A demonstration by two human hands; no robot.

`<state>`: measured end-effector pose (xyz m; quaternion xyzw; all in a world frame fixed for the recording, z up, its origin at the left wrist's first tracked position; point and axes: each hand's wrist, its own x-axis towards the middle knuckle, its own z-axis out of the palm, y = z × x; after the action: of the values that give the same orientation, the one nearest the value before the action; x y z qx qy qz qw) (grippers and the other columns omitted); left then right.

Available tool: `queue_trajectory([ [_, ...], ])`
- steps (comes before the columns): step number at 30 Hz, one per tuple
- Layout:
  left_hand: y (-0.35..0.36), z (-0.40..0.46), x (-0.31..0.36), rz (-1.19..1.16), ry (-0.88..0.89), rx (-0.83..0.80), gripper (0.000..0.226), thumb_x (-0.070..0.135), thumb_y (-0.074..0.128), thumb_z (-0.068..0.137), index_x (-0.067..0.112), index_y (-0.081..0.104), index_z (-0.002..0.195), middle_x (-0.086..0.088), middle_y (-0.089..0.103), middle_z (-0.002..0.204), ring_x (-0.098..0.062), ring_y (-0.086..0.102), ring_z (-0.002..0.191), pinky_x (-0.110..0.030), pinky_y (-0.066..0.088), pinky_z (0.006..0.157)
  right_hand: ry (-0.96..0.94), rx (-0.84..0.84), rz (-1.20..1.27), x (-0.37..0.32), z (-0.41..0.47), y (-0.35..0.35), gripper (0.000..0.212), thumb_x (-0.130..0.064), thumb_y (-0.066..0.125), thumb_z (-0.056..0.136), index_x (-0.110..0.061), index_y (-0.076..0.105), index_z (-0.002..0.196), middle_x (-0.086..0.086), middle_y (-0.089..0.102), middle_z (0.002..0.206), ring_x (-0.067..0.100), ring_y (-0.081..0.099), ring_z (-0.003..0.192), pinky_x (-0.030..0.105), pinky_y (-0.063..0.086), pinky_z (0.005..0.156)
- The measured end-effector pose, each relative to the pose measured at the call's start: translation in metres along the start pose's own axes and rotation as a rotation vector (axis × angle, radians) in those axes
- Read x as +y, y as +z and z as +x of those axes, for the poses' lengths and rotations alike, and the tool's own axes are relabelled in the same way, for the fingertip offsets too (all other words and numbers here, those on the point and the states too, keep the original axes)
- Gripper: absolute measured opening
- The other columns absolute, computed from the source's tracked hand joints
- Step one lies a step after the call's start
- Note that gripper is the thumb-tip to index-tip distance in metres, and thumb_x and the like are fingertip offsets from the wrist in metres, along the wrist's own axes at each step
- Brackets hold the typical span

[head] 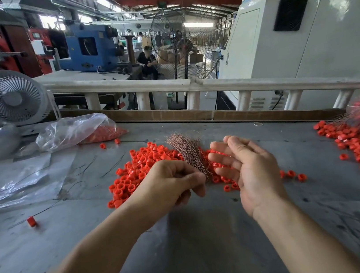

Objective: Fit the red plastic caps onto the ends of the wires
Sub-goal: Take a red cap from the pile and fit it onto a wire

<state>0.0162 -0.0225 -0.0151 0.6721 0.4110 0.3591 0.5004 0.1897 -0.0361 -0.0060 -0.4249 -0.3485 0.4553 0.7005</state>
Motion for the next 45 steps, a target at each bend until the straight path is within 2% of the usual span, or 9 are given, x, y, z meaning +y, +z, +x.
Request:
queue_trajectory([
  [3,-0.003,0.001,0.002,-0.257,-0.108,0.165,0.017,0.021,0.068,0.096,0.008,0.069,0.085,-0.001,0.07,0.066,-0.012,0.05,0.045,-0.018,0.031,0.036,-0.042,0.048,-0.192,0.008,0.002,-0.001,0.014,-0.022,0.06,0.103,-0.011,0.067,0.1,0.008,0.078,0.092,0.017,0.072,0.067,0.025,0.054,0.047],
  [9,-0.017,0.01,0.001,-0.726,-0.226,0.378,0.015,0.022,0.061,0.1,0.014,0.061,0.087,-0.003,0.064,0.072,-0.008,0.04,0.047,-0.017,0.029,0.034,-0.079,-0.045,-0.358,0.017,0.0,-0.002,0.012,-0.021,0.061,0.102,-0.014,0.07,0.099,0.003,0.076,0.084,0.011,0.065,0.059,0.024,0.048,0.043],
  [18,-0.034,0.015,-0.003,-1.002,-0.197,0.558,0.027,0.026,0.05,0.107,0.012,0.053,0.084,-0.001,0.058,0.063,-0.006,0.04,0.041,-0.016,0.031,0.035,-0.133,-0.114,-0.546,0.025,-0.003,-0.001,0.014,-0.014,0.059,0.101,-0.022,0.069,0.096,-0.006,0.074,0.077,0.007,0.063,0.058,0.025,0.05,0.046],
  [24,-0.042,0.017,-0.003,-1.124,-0.159,0.761,0.026,0.031,0.055,0.105,0.012,0.054,0.087,-0.003,0.06,0.064,-0.008,0.045,0.044,-0.017,0.036,0.036,-0.121,-0.127,-0.575,0.029,-0.002,-0.002,0.014,-0.012,0.06,0.1,-0.022,0.069,0.095,-0.006,0.074,0.077,0.006,0.062,0.057,0.026,0.05,0.048],
  [28,-0.041,0.014,-0.003,-0.957,-0.103,0.78,0.017,0.029,0.064,0.1,0.014,0.064,0.091,0.001,0.065,0.061,-0.008,0.05,0.049,-0.019,0.04,0.042,-0.193,-0.115,-0.731,0.032,0.001,-0.006,0.015,-0.016,0.064,0.097,-0.026,0.071,0.089,-0.009,0.074,0.077,0.003,0.064,0.06,0.026,0.049,0.056],
  [32,-0.034,0.011,-0.003,-0.793,-0.063,0.708,0.021,0.032,0.062,0.101,0.013,0.068,0.097,0.002,0.065,0.065,-0.009,0.05,0.051,-0.02,0.039,0.044,-0.29,-0.063,-0.962,0.032,0.003,-0.011,0.013,-0.022,0.07,0.093,-0.027,0.071,0.08,-0.013,0.071,0.073,0.004,0.067,0.073,0.033,0.056,0.071],
  [35,-0.029,0.01,-0.004,-0.606,-0.02,0.629,0.023,0.03,0.059,0.103,0.011,0.069,0.095,0.002,0.063,0.063,-0.01,0.048,0.05,-0.022,0.038,0.044,-0.323,-0.045,-1.081,0.032,0.004,-0.011,0.011,-0.026,0.074,0.09,-0.025,0.071,0.079,-0.014,0.068,0.069,0.008,0.065,0.069,0.038,0.056,0.069],
  [41,-0.008,0.011,-0.009,-0.129,0.141,0.452,0.024,0.03,0.063,0.1,0.013,0.072,0.085,-0.005,0.071,0.067,-0.009,0.05,0.046,-0.019,0.038,0.041,-0.355,-0.051,-1.233,0.032,0.004,-0.008,0.012,-0.034,0.079,0.087,-0.027,0.069,0.09,-0.015,0.065,0.077,0.009,0.064,0.074,0.033,0.054,0.069],
  [45,-0.003,0.012,-0.013,-0.013,0.152,0.382,0.025,0.029,0.063,0.1,0.013,0.071,0.083,-0.005,0.073,0.068,-0.009,0.052,0.046,-0.02,0.04,0.043,-0.357,-0.045,-1.331,0.036,0.005,-0.005,0.014,-0.036,0.076,0.088,-0.026,0.066,0.091,-0.012,0.067,0.086,0.013,0.064,0.081,0.034,0.054,0.072],
])
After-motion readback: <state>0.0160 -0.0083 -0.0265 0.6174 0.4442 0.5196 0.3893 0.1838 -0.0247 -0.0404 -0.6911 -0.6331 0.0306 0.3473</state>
